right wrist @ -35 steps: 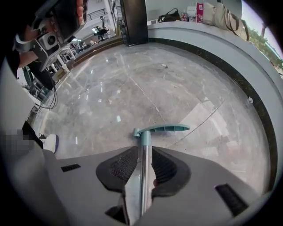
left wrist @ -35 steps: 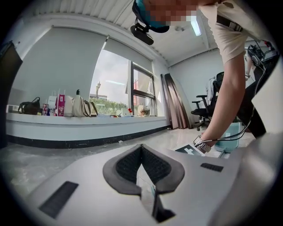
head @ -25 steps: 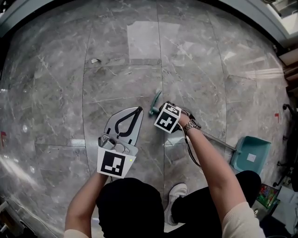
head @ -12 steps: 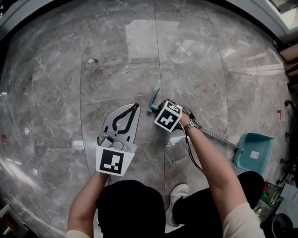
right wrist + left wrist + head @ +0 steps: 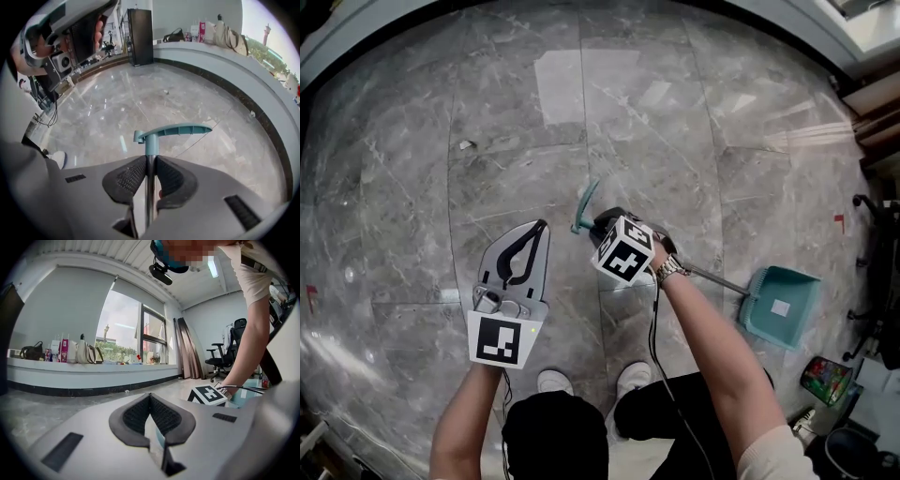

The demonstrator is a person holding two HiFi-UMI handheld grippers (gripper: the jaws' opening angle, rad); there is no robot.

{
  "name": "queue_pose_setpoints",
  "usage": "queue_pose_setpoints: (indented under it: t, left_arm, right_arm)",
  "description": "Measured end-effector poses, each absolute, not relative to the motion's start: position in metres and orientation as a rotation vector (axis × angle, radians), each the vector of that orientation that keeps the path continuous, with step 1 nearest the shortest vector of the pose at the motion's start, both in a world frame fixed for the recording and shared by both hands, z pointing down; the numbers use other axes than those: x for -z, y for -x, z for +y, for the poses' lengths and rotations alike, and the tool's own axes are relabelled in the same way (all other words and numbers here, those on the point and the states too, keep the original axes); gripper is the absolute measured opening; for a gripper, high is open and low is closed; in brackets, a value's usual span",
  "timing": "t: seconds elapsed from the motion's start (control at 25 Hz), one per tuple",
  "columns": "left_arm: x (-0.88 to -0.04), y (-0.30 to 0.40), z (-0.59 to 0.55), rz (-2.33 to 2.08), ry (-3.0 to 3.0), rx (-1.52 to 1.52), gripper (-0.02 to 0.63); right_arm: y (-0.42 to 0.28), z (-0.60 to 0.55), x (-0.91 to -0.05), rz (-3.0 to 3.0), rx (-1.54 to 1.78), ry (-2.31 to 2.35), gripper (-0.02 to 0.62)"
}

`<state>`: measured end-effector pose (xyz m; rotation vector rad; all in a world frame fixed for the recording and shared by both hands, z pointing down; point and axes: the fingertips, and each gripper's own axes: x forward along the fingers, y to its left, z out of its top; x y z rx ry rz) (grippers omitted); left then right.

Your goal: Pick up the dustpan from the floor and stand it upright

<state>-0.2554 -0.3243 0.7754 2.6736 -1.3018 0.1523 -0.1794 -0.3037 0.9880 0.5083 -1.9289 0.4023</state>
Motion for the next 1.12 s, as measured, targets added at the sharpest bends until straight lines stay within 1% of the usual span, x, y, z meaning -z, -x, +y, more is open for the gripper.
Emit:
queue_pose_setpoints:
  t: [0.28, 0.48, 0.64, 0.84, 1.0, 1.12]
  left_arm:
    - [-0.642, 0.198, -0.309, -1.189, -2.743, -0.216, 0.011]
    - [-0.566, 0.146, -0.289, -1.117, -2.793, -0.245, 0.011]
    - [-0.521, 0.102, -0.259, -1.025, -2.842, -0.358, 0.011]
    - [-0.459, 0.027, -0.213, -0.966, -2.876, -0.364, 0.011]
    - [-0.42, -0.034, -0.179, -1.011, -2.924, -0.378, 0.011]
    - [-0.396, -0.081, -0.159, -1.114, -2.936, -0.348, 0.011]
  right_arm:
    - [0.124, -0.31, -0.82, -2.088, -0.343, -0.696, 0.086]
    - [0.09, -0.288, -0.726, -2.179, -0.28, -0.777, 0.084]
    - [0.056, -0.261, -0.666, -2.252, -0.244, -0.829, 0.084]
    - [0.001, -0.219, -0.604, -2.321, -0.237, -0.918, 0.085]
    - [-0.036, -0.179, -0.561, -2.43, -0.189, -0.94, 0.086]
    - [-0.077, -0.159, -0.529, -2.503, -0.158, -0.975, 0.086]
